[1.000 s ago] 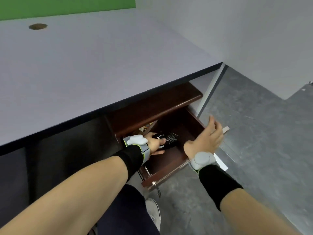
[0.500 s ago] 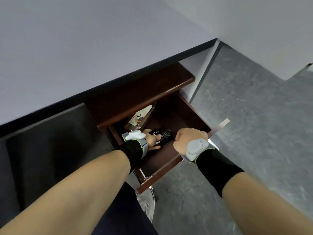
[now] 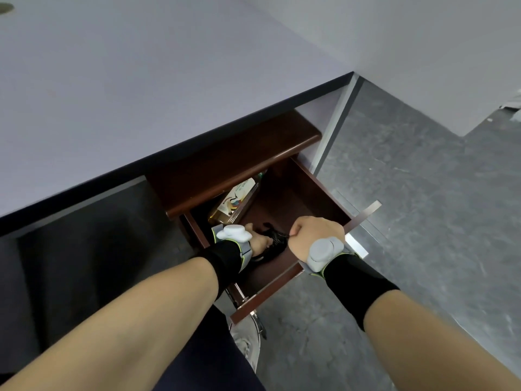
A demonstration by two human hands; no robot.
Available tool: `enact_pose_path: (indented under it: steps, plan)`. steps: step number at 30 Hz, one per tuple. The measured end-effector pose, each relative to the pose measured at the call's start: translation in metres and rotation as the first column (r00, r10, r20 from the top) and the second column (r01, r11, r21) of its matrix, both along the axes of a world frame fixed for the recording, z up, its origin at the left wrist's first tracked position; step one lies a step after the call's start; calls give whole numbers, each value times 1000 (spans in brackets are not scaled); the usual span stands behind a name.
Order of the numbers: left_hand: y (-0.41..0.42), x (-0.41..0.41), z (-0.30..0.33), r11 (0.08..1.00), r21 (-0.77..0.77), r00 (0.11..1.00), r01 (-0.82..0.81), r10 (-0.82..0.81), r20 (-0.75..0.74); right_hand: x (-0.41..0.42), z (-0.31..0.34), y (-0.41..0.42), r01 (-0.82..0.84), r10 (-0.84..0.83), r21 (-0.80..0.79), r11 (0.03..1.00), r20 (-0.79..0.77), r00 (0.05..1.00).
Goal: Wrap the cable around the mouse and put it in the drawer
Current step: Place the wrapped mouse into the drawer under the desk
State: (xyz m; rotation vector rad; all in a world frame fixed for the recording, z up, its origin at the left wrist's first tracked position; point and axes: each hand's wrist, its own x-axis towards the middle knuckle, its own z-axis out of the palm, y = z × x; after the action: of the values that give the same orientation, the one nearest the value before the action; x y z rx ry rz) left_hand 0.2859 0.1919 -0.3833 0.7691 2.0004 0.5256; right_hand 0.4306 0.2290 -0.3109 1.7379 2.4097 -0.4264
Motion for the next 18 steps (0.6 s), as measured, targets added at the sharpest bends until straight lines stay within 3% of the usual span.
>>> enact_pose_path:
  steps: [3,6,8,12,14,16,18]
  plan:
    - [-4,2,23,996,43,996,-81,79,31,-1,-5,-1,31,-20,82,996,-128,992]
    - [-12,-5,47,992,109,998,59,-58,-14,-8,-5,6,99,-14,229,968,-349,937]
    - [-22,-14,62,974,189,990,125,-111,-87,-21,-1,15,57,69,258,964,-454,888]
    - [-31,-36,91,917,322,959,235,-164,-232,-47,16,29,145,5,164,976,-681,733]
    - [-34,-49,101,863,395,925,315,-187,-330,-50,17,29,185,-20,174,967,-677,736]
    - [-40,-56,110,787,469,876,400,-178,-449,-52,14,27,203,-97,87,975,-658,746]
    - [-43,-58,111,735,462,763,497,-117,-636,-54,9,24,227,-202,-41,973,-625,754]
